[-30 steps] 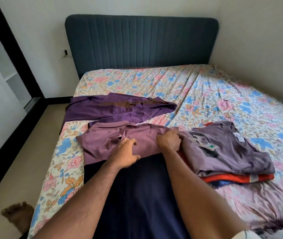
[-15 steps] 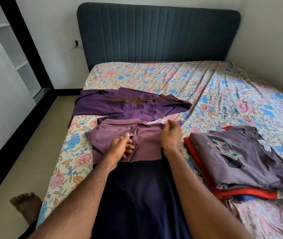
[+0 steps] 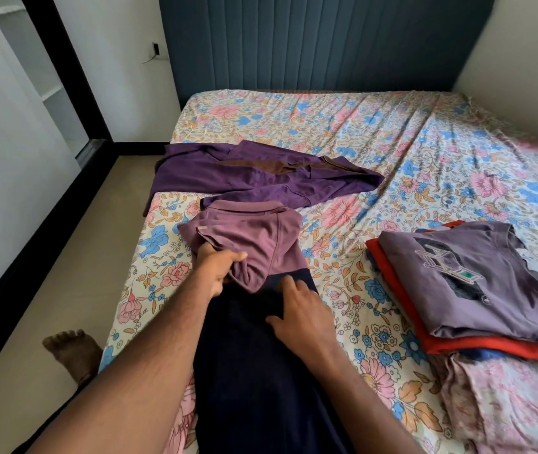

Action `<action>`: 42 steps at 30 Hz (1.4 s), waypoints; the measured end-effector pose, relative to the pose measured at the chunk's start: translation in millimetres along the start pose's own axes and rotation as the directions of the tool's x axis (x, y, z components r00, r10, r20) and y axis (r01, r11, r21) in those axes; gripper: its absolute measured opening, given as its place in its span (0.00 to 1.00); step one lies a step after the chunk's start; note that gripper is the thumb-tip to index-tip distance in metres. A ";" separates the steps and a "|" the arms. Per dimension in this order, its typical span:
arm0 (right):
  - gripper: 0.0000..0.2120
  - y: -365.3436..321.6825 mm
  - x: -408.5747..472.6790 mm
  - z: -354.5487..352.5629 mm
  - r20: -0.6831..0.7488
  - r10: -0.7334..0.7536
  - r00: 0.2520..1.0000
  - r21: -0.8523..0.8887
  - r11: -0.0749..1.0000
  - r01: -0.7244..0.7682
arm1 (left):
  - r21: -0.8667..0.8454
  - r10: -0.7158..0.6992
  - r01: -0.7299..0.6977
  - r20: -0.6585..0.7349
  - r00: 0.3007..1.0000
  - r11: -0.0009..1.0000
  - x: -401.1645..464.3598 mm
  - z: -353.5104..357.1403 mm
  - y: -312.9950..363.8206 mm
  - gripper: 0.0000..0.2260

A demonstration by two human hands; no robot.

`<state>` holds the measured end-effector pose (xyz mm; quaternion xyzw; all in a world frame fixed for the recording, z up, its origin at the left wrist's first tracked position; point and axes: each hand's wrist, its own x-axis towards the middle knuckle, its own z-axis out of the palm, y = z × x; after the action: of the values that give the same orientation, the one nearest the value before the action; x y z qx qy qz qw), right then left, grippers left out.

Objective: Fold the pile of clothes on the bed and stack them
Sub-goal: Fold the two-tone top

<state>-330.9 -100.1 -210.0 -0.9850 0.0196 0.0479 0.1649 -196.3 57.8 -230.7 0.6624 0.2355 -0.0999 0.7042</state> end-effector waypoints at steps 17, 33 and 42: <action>0.24 36.3 -92.6 6.7 0.033 -0.114 0.993 -0.012 0.993 0.115 | 0.509 0.366 -0.220 -0.205 0.908 0.832 -81.1 1.1 -26.5 0.20; 0.15 73.2 -217.0 -19.3 -0.038 -0.110 0.993 0.120 0.986 0.114 | 0.544 -0.049 -0.050 0.166 0.985 0.837 -229.5 14.9 -85.4 0.19; 0.17 10.2 -290.0 9.7 0.076 -0.337 0.938 -0.171 0.923 0.346 | 0.223 -0.133 0.095 0.165 0.977 0.970 -253.9 -25.1 -121.5 0.11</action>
<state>-620.8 -100.0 -193.1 -0.9828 -0.1605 0.0422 0.0804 -476.9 26.4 -220.8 0.7078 0.1969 -0.2243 0.6403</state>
